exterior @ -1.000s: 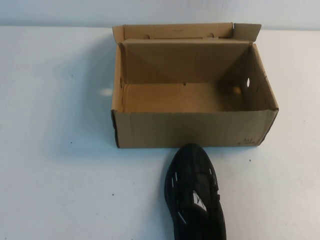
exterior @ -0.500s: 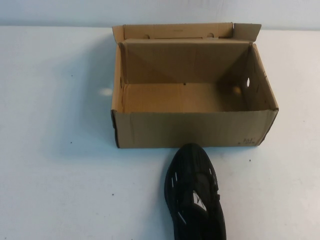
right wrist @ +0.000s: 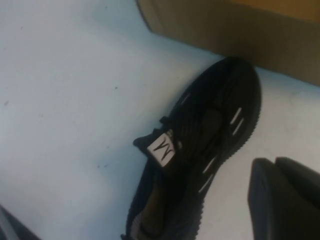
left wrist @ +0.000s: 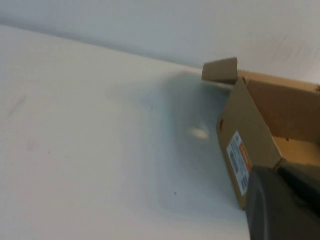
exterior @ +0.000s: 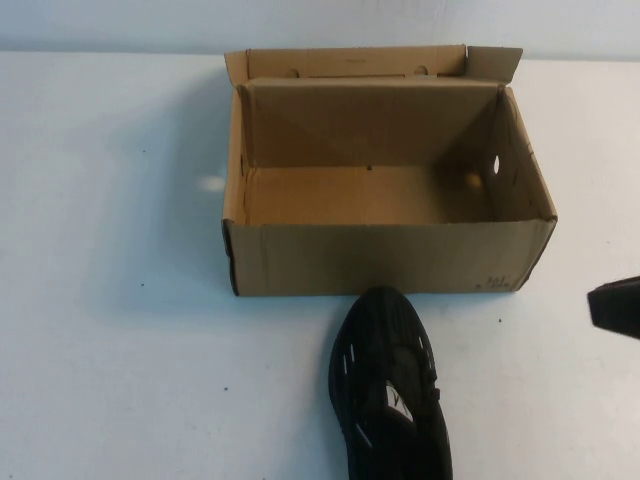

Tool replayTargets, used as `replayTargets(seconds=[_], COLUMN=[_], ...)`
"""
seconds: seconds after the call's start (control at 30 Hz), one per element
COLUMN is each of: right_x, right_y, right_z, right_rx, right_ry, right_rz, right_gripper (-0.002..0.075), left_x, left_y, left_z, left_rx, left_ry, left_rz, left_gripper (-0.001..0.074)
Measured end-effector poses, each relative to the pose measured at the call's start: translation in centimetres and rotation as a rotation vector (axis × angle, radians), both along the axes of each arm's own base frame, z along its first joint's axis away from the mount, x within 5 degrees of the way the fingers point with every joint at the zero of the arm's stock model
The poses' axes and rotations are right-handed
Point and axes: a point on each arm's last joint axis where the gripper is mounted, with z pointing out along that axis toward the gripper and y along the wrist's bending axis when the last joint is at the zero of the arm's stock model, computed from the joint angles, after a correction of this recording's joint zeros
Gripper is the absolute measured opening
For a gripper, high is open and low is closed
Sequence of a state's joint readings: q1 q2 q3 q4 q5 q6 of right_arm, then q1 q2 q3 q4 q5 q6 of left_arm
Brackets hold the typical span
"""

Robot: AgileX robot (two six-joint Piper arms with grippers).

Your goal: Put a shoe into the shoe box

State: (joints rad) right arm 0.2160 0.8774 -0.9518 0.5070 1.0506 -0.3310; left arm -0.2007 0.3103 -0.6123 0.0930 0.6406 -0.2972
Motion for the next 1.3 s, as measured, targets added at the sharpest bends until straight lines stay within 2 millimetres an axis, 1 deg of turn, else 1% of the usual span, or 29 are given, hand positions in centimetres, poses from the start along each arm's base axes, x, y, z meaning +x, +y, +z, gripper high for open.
replayTargets(seconds=[0.17, 0.37, 0.53, 0.63, 0.73, 0.87, 0.97, 1.07, 1.3], right_x=[1.0, 2.0, 2.5, 2.9, 3.6, 4.4, 4.9, 5.3, 5.9], right_y=[2.1, 4.5, 6.6, 7.7, 8.7, 9.6, 10.1, 10.5, 11.3], right_z=[-1.3, -2.9, -4.5, -5.5, -6.6, -7.9, -8.8, -9.5, -10.2], right_rx=[-0.037, -0.122, -0.251, -0.342, -0.402, -0.434, -0.447, -0.45, -0.395], right_ry=[0.066, 0.071, 0.036, -0.007, -0.021, -0.006, 0.013, 0.037, 0.051], right_rz=[0.114, 0.216, 0.324, 0.376, 0.413, 0.43, 0.432, 0.433, 0.41], right_gripper=[-0.0016, -0.0016, -0.0001, 0.0048, 0.0137, 0.027, 0.0336, 0.0363, 0.0372], left_x=[1.2, 1.9, 2.2, 2.1, 2.1, 2.1, 2.1, 2.1, 2.1], left_y=[-1.0, -2.4, -2.7, -2.8, -2.8, -2.8, -2.8, -2.8, -2.8], left_z=[-0.4, -1.4, -1.9, -2.0, -2.0, -2.0, -2.0, -2.0, -2.0], left_rx=[0.018, 0.0, 0.003, 0.002, 0.0, -0.001, -0.001, -0.001, 0.0], left_ry=[0.123, 0.252, 0.323, 0.335, 0.337, 0.337, 0.337, 0.337, 0.341], left_rz=[-0.084, -0.215, -0.245, -0.249, -0.25, -0.251, -0.251, -0.251, -0.252], left_gripper=[-0.0003, -0.0002, -0.0003, -0.0003, -0.0003, -0.0003, -0.0003, -0.0003, -0.0003])
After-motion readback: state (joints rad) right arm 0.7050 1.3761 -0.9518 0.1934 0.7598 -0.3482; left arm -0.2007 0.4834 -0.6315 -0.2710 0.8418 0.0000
